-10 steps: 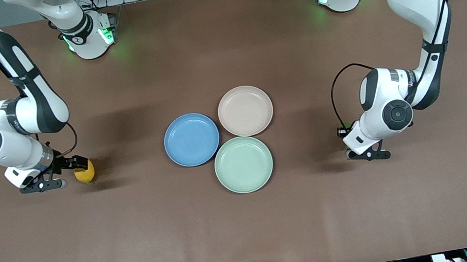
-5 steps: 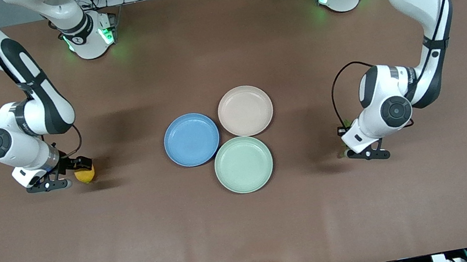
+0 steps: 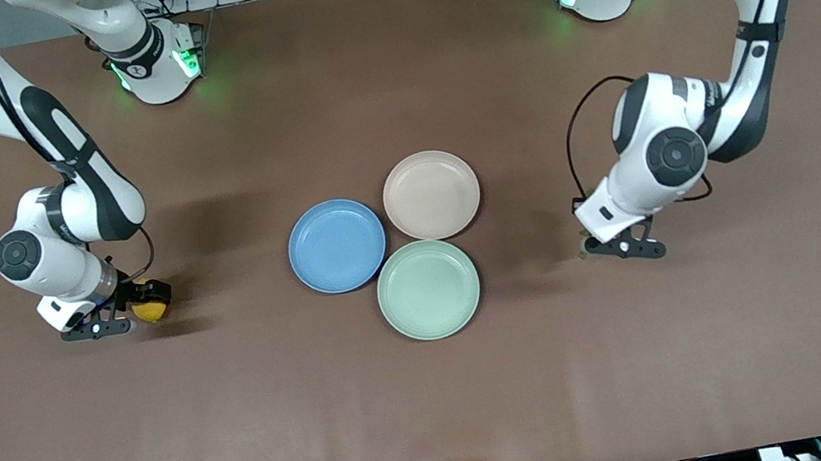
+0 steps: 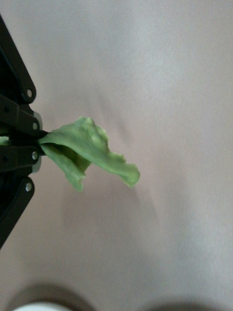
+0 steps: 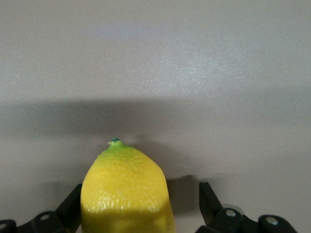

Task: Place lemon and lettuce in plates
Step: 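Carry the lettuce to the beige plate with the left gripper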

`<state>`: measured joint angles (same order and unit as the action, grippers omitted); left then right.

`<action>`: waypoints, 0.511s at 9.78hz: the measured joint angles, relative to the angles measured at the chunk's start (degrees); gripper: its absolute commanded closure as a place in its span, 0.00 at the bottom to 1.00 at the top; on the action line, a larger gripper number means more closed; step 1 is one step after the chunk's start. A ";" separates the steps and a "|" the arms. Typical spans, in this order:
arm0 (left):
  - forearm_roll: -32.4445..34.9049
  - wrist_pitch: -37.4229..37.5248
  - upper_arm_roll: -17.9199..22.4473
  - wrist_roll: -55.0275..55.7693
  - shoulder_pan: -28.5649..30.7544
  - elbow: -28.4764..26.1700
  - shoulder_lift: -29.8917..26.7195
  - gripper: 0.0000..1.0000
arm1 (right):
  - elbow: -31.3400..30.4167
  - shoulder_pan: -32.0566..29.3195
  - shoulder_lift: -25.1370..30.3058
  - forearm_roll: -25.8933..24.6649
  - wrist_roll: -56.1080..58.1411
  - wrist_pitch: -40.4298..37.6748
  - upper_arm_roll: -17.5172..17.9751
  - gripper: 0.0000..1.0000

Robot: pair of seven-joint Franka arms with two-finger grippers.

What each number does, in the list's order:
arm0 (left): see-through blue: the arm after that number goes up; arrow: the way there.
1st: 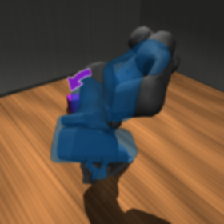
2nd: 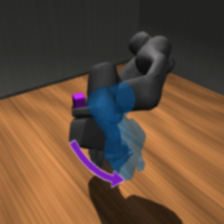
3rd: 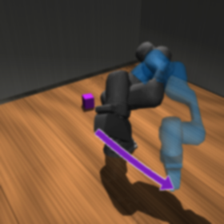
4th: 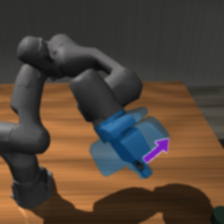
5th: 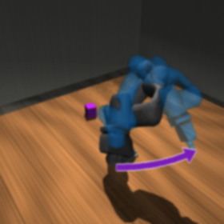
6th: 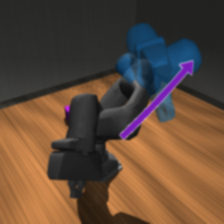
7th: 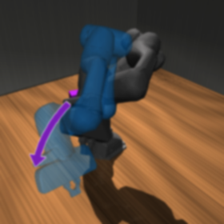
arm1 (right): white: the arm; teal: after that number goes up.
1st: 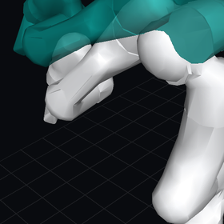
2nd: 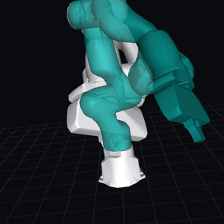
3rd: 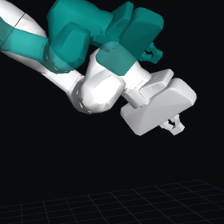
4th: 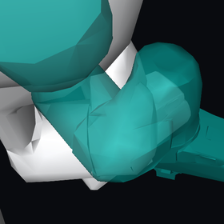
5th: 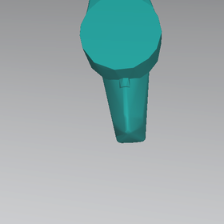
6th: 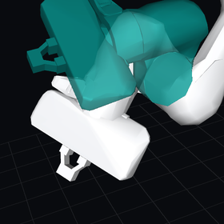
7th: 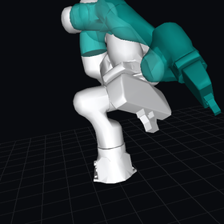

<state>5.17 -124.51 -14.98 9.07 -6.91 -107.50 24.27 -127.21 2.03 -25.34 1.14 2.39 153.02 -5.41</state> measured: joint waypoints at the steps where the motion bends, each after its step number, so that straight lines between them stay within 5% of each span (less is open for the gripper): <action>1: 0.00 0.00 -1.79 3.23 -0.02 -0.57 -0.82 1.00 | 0.00 0.01 -0.73 0.00 -0.24 1.00 0.11 0.00; 5: 0.00 0.00 -9.61 16.51 -0.59 -1.45 -1.28 1.00 | 0.04 0.81 -1.49 0.01 -2.70 1.90 0.28 0.17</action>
<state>5.16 -124.51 -24.59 25.58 -7.51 -108.95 22.99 -127.17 2.83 -26.83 1.15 -0.31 154.92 -5.14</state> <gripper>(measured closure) 0.965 0.066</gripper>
